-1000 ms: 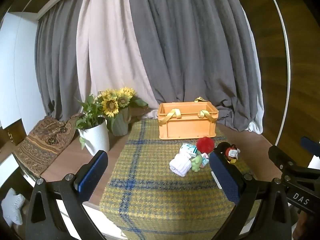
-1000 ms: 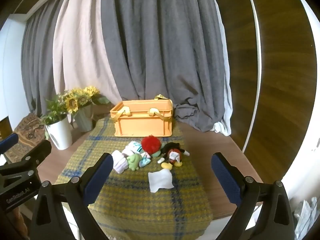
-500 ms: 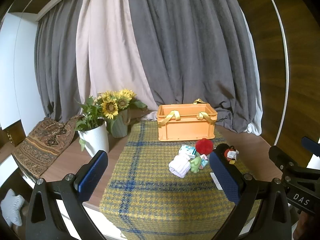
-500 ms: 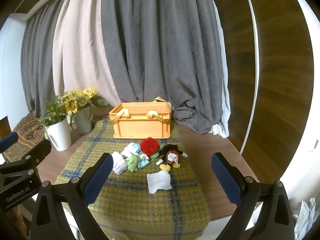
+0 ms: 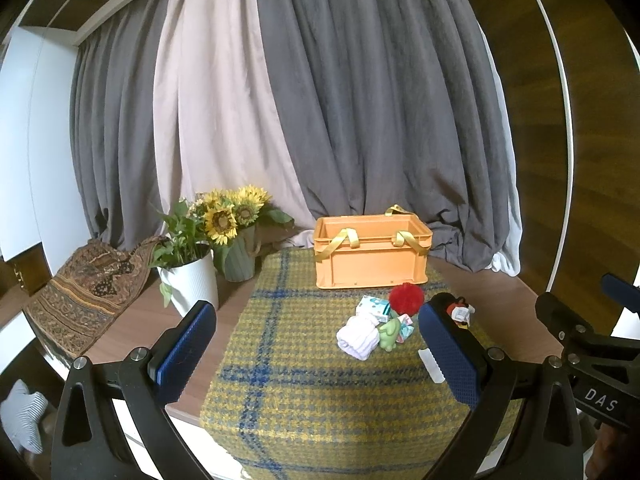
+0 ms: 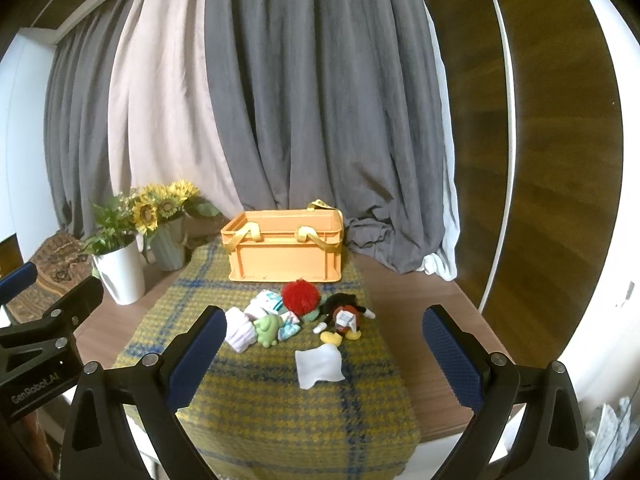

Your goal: Organize soft objects

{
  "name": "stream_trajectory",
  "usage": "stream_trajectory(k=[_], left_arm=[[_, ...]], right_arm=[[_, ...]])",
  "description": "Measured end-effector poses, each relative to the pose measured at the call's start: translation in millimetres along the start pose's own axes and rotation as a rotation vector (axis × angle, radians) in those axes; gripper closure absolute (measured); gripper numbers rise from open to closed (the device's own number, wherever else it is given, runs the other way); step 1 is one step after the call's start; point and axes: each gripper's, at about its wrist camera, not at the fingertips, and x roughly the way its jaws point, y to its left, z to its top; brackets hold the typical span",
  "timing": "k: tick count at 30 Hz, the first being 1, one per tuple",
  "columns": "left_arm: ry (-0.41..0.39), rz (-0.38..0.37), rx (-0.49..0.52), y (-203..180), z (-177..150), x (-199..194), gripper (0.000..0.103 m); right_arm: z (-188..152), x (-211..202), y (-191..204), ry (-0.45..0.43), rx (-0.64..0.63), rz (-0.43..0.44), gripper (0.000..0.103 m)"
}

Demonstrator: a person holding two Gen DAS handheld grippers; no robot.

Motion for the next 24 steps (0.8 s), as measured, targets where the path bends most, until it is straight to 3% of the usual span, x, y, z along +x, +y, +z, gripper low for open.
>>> stream_trajectory(k=[24], left_arm=[[-0.007,-0.006,-0.007,3.5,-9.0,-7.0,0.000]], right_arm=[[2.5,-6.4,2.9,-0.007,-0.010,0.006,0.003]])
